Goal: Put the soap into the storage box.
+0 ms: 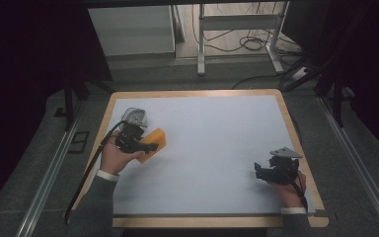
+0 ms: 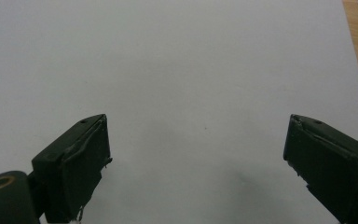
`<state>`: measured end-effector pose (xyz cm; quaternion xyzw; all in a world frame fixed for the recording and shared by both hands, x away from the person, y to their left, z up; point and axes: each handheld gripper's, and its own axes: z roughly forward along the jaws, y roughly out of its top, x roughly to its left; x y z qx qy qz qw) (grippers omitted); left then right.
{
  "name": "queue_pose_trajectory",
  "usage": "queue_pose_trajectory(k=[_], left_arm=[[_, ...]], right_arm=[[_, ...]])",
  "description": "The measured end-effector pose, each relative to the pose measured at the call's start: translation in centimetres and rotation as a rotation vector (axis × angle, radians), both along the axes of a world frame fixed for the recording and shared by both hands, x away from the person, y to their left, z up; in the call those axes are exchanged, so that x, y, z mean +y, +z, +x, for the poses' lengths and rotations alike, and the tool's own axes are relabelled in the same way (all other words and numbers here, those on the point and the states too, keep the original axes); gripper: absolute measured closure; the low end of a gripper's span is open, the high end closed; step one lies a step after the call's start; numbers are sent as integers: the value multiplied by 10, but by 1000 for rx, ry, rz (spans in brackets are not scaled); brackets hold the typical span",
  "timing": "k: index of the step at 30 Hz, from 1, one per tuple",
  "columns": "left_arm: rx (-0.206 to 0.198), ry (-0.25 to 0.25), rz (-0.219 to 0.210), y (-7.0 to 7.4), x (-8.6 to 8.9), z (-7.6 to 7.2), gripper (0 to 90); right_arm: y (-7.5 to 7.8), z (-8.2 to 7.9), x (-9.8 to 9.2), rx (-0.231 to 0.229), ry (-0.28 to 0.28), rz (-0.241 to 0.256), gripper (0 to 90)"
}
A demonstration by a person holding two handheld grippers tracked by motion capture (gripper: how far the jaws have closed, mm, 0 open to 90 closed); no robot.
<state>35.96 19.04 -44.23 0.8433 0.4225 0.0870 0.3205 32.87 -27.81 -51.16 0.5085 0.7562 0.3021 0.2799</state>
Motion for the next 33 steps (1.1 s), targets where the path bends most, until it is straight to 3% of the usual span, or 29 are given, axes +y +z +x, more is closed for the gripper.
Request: queue_pose_trajectory(k=[33], left_arm=[[-15, 68, -4, 11, 18, 16, 607]], right_arm=[[-1, 0, -1, 3, 3, -12, 71]])
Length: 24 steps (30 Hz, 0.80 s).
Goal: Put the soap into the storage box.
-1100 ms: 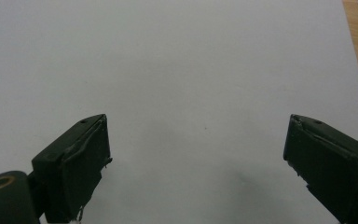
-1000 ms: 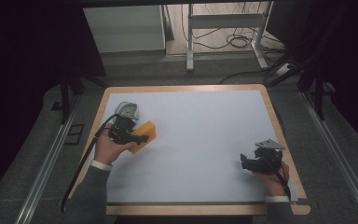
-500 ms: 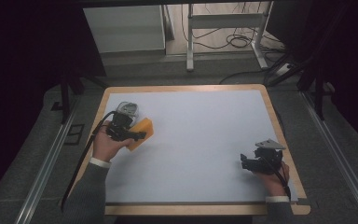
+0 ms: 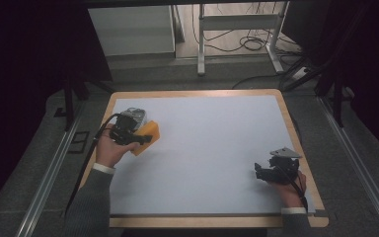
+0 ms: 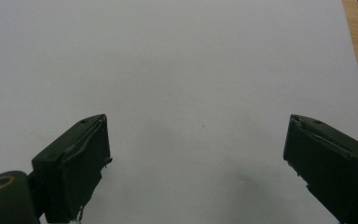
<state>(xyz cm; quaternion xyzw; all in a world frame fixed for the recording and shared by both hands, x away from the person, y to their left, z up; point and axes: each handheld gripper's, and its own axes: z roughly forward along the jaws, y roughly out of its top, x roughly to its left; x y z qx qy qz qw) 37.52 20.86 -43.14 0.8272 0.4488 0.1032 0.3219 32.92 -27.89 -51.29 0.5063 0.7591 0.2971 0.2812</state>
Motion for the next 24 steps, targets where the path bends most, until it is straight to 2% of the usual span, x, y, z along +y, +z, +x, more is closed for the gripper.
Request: queue_pose_trajectory(k=[24], left_arm=[[-15, 12, -4, 8, 2, 4, 606]], right_arm=[[-1, 0, 1, 3, 0, -4, 71]])
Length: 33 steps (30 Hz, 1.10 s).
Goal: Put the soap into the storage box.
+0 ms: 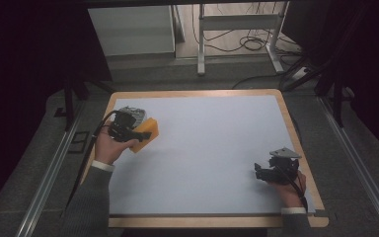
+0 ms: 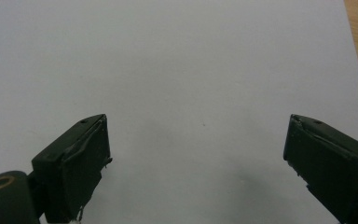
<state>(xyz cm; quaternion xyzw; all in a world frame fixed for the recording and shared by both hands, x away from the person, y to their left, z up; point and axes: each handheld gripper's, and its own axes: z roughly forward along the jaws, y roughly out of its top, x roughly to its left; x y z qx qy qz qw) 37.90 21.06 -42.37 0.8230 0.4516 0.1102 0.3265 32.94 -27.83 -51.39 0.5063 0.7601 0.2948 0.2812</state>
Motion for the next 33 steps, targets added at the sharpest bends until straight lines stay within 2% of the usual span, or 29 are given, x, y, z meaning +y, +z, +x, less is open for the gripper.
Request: queue_pose_trajectory(k=[8, 13, 33], left_arm=[[-19, 7, 0, 4, 3, 1, 606], [-7, 10, 3, 3, 4, 3, 607], [-4, 12, -1, 4, 5, 8, 607]], right_arm=[[-1, 0, -1, 4, -2, -2, 71], [-1, 0, 0, 4, -2, -3, 71], [-3, 1, 0, 11, -2, -5, 71]])
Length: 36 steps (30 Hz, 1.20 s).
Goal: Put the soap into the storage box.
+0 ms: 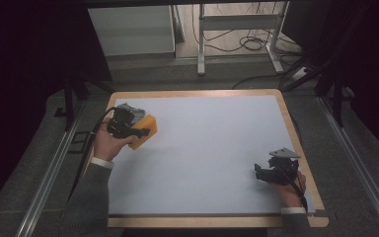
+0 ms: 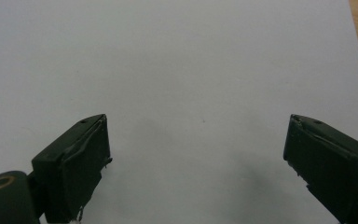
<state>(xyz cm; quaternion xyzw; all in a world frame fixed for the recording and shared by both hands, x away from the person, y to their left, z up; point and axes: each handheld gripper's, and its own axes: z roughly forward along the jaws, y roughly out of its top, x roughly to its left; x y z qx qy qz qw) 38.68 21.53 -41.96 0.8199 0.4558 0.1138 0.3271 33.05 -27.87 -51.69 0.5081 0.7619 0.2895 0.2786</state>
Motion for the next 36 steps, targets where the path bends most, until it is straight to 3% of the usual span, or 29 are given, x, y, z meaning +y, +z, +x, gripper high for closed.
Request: queue_pose_trajectory(k=[24, 36], left_arm=[[14, 27, 4, -2, 4, 9, 606], [19, 72, 3, -4, 12, 20, 607]], right_arm=[[-2, 1, 0, 6, 3, -8, 71], [-2, 1, 0, 6, 1, -7, 71]])
